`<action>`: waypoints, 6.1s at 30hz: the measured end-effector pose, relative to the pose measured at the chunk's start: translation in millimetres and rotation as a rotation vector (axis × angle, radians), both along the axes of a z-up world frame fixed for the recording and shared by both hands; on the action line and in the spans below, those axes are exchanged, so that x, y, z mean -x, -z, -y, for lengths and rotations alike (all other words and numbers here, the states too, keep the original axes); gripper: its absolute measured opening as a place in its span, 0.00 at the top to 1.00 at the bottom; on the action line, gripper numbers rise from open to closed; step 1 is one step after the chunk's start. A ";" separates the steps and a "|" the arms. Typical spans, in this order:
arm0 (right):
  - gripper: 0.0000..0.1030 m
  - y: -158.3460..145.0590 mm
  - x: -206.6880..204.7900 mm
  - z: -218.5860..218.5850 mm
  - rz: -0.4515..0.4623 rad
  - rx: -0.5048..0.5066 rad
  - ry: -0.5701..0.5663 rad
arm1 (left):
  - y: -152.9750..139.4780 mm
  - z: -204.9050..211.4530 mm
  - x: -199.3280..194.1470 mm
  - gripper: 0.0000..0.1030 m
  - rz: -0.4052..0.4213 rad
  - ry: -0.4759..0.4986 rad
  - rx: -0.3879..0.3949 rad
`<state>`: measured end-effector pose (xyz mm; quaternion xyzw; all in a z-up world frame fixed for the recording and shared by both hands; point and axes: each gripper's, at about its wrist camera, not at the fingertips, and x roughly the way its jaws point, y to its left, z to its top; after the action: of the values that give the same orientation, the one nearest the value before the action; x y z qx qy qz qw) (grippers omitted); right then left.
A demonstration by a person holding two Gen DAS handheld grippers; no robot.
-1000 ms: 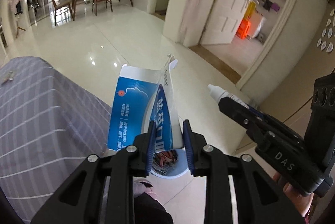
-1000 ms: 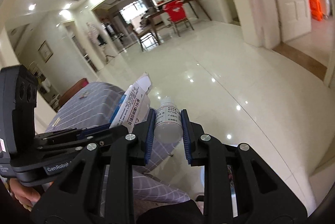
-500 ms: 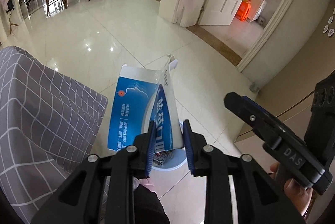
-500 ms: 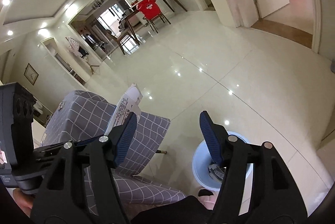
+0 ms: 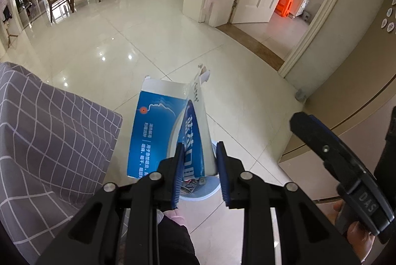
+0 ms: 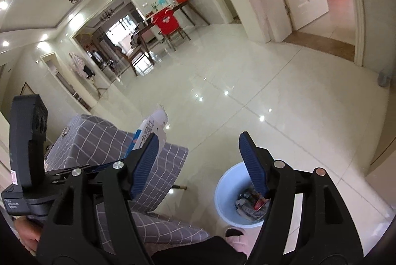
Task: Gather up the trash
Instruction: 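Carry the toothpaste box and white bottle to the blue bucket and open both tools, then grasp the green-printed tube with the right tool while the left tool grasps the small tag, then carry the tube and tag over the blue bucket and open both tools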
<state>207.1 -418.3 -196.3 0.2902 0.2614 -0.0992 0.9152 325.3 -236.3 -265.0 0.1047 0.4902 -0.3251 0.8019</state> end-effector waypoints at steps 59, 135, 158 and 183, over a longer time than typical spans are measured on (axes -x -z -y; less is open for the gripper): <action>0.31 -95.9 -204.1 -325.6 -0.031 0.269 -0.652 | -110.8 -463.3 -89.0 0.22 0.312 -0.685 -0.131; 0.77 -33.8 -56.6 -84.3 -0.013 0.118 -0.332 | -83.0 -90.2 6.2 0.99 0.223 -0.070 0.056; 0.41 43.5 -28.5 -31.1 -0.126 0.043 -0.101 | 11.6 -1.5 5.1 0.99 0.069 0.034 -0.058; 0.33 20.1 23.8 -7.3 -0.016 0.050 0.088 | -7.3 -0.7 17.4 0.25 0.144 -0.067 -0.060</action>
<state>183.4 -411.0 -216.4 0.2774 0.2531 -0.1480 0.9149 307.9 -235.5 -257.7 0.1352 0.4438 -0.2751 0.8421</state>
